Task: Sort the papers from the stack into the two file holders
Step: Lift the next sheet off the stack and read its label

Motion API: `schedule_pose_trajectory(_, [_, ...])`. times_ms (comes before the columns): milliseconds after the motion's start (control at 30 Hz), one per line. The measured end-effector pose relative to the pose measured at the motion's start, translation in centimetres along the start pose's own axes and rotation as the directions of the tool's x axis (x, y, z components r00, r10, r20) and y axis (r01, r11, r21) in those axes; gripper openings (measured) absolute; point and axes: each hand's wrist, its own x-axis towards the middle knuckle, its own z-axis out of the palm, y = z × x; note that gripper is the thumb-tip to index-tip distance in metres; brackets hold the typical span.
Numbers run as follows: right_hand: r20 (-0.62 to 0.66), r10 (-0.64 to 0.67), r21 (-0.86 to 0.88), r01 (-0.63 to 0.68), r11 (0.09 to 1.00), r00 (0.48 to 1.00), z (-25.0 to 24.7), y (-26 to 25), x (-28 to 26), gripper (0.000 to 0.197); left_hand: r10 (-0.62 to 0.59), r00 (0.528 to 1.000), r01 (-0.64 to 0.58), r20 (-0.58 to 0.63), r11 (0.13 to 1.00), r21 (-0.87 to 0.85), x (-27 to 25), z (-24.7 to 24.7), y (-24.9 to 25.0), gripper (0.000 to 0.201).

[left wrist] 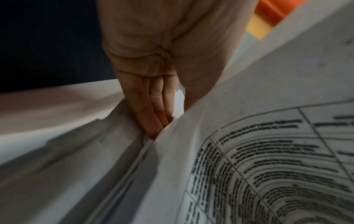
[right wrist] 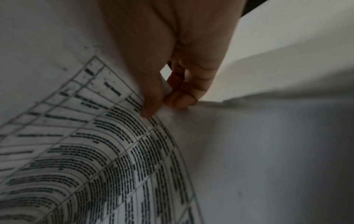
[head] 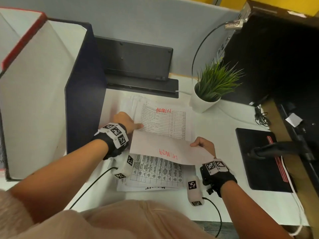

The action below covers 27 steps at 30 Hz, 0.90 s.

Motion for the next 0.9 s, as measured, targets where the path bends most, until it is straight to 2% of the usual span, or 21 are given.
schedule_pose_trajectory(67, [-0.001, -0.039, -0.020, 0.039, 0.999, 0.999, 0.0, 0.2, 0.0, 0.053, -0.011, 1.000, 0.010, -0.024, 1.000, -0.025, 0.1, 0.1, 0.0, 0.039])
schedule_pose_trajectory(100, [0.001, -0.071, -0.050, 0.071, 0.996, 0.998, 0.1, 0.1, -0.1, 0.054, -0.005, 0.999, 0.003, -0.051, 0.999, -0.039, 0.0, 0.2, -0.1, 0.036])
schedule_pose_trajectory(167, [0.000, -0.144, -0.128, 0.143, 0.981, 0.990, 0.3, -0.2, -0.4, 0.049, 0.045, 0.995, -0.049, -0.094, 0.998, -0.045, -0.1, 0.6, -0.4, 0.029])
schedule_pose_trajectory(267, [-0.013, -0.161, -0.141, 0.158, 0.977, 0.987, 0.5, -0.5, -0.6, 0.043, 0.125, 0.988, -0.127, -0.086, 0.992, -0.023, -0.6, 0.7, -0.6, 0.020])
schedule_pose_trajectory(300, [-0.023, -0.138, -0.089, 0.135, 0.987, 0.990, 0.5, -0.5, -0.4, 0.044, 0.145, 0.987, -0.145, -0.072, 0.989, -0.002, -0.6, 0.6, -0.6, 0.021])
schedule_pose_trajectory(400, [-0.049, 0.047, 0.145, -0.040, 0.989, 0.998, 0.8, -0.8, -0.2, 0.054, 0.189, 0.981, -0.187, -0.038, 0.981, 0.050, -0.7, 0.6, -0.6, 0.038])
schedule_pose_trajectory(533, [-0.069, 0.127, 0.200, -0.111, 0.973, 0.989, 0.7, -0.9, 0.0, 0.051, 0.228, 0.969, -0.231, -0.095, 0.973, -0.025, -1.2, 1.1, -0.7, 0.044])
schedule_pose_trajectory(600, [-0.088, 0.124, 0.186, -0.106, 0.977, 0.988, 0.6, -0.9, 0.1, 0.051, 0.330, 0.925, -0.331, -0.187, 0.943, 0.031, -1.7, 1.5, -1.0, 0.033])
schedule_pose_trajectory(633, [-0.096, 0.129, 0.186, -0.110, 0.976, 0.987, 0.5, -0.8, 0.2, 0.051, 0.401, 0.884, -0.393, -0.241, 0.916, 0.080, -2.0, 1.7, -1.2, 0.024])
schedule_pose_trajectory(700, [-0.122, 0.159, 0.191, -0.134, 0.972, 0.980, 0.5, -0.8, 0.3, 0.049, 0.509, 0.797, -0.498, -0.325, 0.858, 0.122, -2.4, 1.9, -1.5, 0.028])
schedule_pose_trajectory(767, [-0.160, 0.147, 0.165, -0.120, 0.979, 0.976, 0.5, -0.7, 0.5, 0.049, 0.552, 0.742, -0.578, -0.380, 0.814, 0.054, -2.7, 1.9, -1.7, 0.031])
schedule_pose_trajectory(800, [-0.179, 0.106, 0.136, -0.082, 0.987, 0.978, 0.4, -0.6, 0.6, 0.051, 0.535, 0.742, -0.588, -0.404, 0.809, -0.006, -2.8, 1.8, -1.7, 0.028])
schedule_pose_trajectory(833, [-0.192, 0.030, 0.041, -0.023, 0.999, 0.981, 0.3, -0.5, 0.6, 0.053, 0.489, 0.767, -0.569, -0.416, 0.818, -0.088, -2.9, 1.8, -1.8, 0.024])
schedule_pose_trajectory(867, [-0.188, -0.069, -0.118, 0.048, 0.992, 0.980, 0.2, -0.4, 0.7, 0.051, 0.427, 0.808, -0.531, -0.406, 0.827, -0.187, -2.8, 1.9, -1.9, 0.021])
schedule_pose_trajectory(900, [-0.151, -0.162, -0.310, 0.109, 0.944, 0.975, 0.2, -0.5, 0.5, 0.044, 0.375, 0.849, -0.488, -0.373, 0.826, -0.281, -2.9, 1.9, -1.9, 0.019])
